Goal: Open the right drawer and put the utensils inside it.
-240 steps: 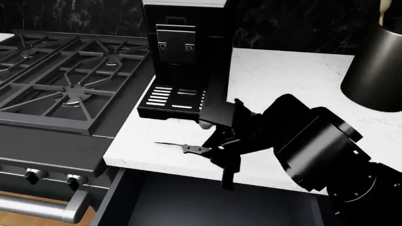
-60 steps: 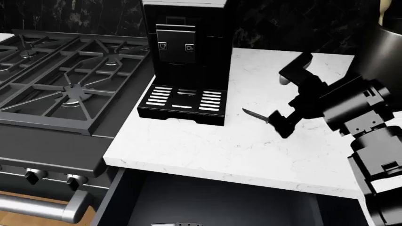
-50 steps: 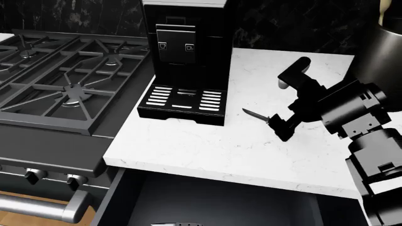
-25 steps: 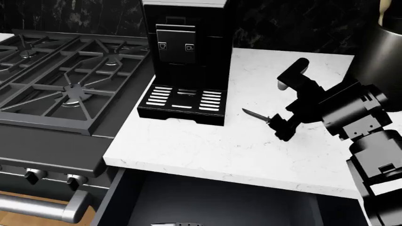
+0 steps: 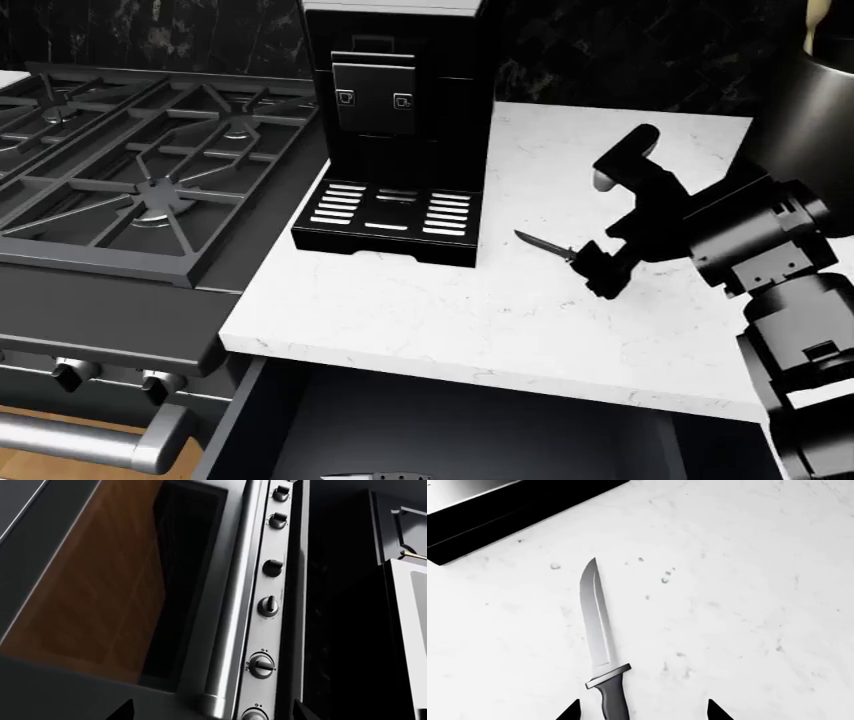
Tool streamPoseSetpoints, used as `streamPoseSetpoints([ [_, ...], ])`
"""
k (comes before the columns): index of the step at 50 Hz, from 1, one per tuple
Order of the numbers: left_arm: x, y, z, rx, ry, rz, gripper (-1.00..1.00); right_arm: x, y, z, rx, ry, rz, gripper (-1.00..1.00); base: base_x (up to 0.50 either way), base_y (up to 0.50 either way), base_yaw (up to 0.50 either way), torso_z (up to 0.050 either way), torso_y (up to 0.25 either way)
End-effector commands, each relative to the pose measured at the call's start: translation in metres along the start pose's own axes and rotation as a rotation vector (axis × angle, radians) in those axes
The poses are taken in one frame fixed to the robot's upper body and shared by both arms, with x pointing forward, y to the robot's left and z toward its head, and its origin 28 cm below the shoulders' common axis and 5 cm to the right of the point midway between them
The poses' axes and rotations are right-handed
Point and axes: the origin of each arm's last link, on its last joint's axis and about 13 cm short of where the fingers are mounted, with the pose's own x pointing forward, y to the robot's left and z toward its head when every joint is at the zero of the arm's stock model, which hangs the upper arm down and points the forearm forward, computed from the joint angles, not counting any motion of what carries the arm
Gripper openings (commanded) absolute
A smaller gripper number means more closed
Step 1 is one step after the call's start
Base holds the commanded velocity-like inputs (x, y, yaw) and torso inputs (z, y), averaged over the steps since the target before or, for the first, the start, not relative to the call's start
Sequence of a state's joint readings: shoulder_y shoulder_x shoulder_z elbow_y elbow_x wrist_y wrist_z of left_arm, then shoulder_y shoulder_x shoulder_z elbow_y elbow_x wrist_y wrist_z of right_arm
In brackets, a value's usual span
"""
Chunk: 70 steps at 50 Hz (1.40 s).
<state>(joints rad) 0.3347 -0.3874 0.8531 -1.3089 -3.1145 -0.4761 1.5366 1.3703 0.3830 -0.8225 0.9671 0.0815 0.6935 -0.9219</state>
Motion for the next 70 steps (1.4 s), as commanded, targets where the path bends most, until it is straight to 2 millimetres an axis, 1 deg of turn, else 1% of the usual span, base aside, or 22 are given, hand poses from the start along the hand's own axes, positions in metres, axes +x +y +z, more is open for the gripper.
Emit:
streamPoseSetpoints([
  [1,0.0,0.001,-0.001,0.001,0.002,0.003,1.0,0.03,0.017,-0.019,-0.014,0.07,-0.016,-1.0,0.0,0.0,0.01,0.0,0.0],
  [14,0.0,0.0,0.0,0.0,0.006,-0.003,1.0,0.03,0.017,-0.019,-0.024,0.036,-0.022,-1.0,0.0,0.0,0.0,0.0,0.0],
  [22,0.0,0.0,0.001,0.0,0.009,-0.01,1.0,0.027,0.018,-0.016,-0.034,0.01,-0.025,-1.0,0.0,0.0,0.0,0.0,0.0],
  [26,0.0,0.0,0.0,-0.002,0.01,-0.007,1.0,0.02,0.017,-0.01,-0.03,-0.052,-0.059,-1.0,0.0,0.0,0.0,0.0,0.0],
  [33,0.001,0.001,-0.001,0.0,0.014,-0.003,1.0,0.016,0.017,-0.003,-0.033,-0.088,-0.073,-1.0,0.0,0.0,0.0,0.0,0.0],
  [38,0.001,0.001,-0.002,-0.001,0.014,-0.001,1.0,0.003,0.017,0.006,-0.054,-0.113,-0.085,-1.0,0.0,0.0,0.0,0.0,0.0],
  [41,0.001,0.001,-0.002,0.0,0.015,-0.001,1.0,-0.009,0.02,0.012,-0.079,-0.14,-0.091,-1.0,0.0,0.0,0.0,0.0,0.0],
  [47,0.001,0.001,-0.002,-0.001,0.017,-0.002,1.0,-0.041,0.028,0.023,-0.142,-0.189,-0.109,-1.0,0.0,0.0,0.0,0.0,0.0],
  [49,0.001,0.001,-0.002,-0.002,0.017,0.0,1.0,-0.046,0.03,0.025,-0.155,-0.197,-0.113,-1.0,0.0,0.0,0.0,0.0,0.0],
  [55,0.001,0.001,-0.001,-0.002,0.014,-0.004,1.0,-0.058,0.037,0.026,-0.19,-0.213,-0.107,-1.0,0.0,0.0,0.0,0.0,0.0],
  [60,0.001,0.0,0.0,-0.004,0.012,-0.007,1.0,-0.062,0.047,0.022,-0.234,-0.202,-0.084,-1.0,0.0,0.0,0.0,0.0,0.0],
  [65,0.0,0.0,0.0,-0.004,0.012,-0.009,1.0,-0.069,0.064,0.02,-0.314,-0.203,-0.039,-1.0,0.0,0.0,0.0,0.0,0.0],
  [67,0.001,0.0,0.0,-0.001,0.01,-0.007,1.0,-0.074,0.076,0.02,-0.366,-0.212,-0.009,-1.0,0.0,0.0,0.0,0.0,0.005],
  [70,0.001,0.0,-0.001,-0.001,0.01,-0.005,1.0,-0.081,0.087,0.022,-0.413,-0.234,0.026,-1.0,0.0,0.0,0.0,0.0,0.0],
])
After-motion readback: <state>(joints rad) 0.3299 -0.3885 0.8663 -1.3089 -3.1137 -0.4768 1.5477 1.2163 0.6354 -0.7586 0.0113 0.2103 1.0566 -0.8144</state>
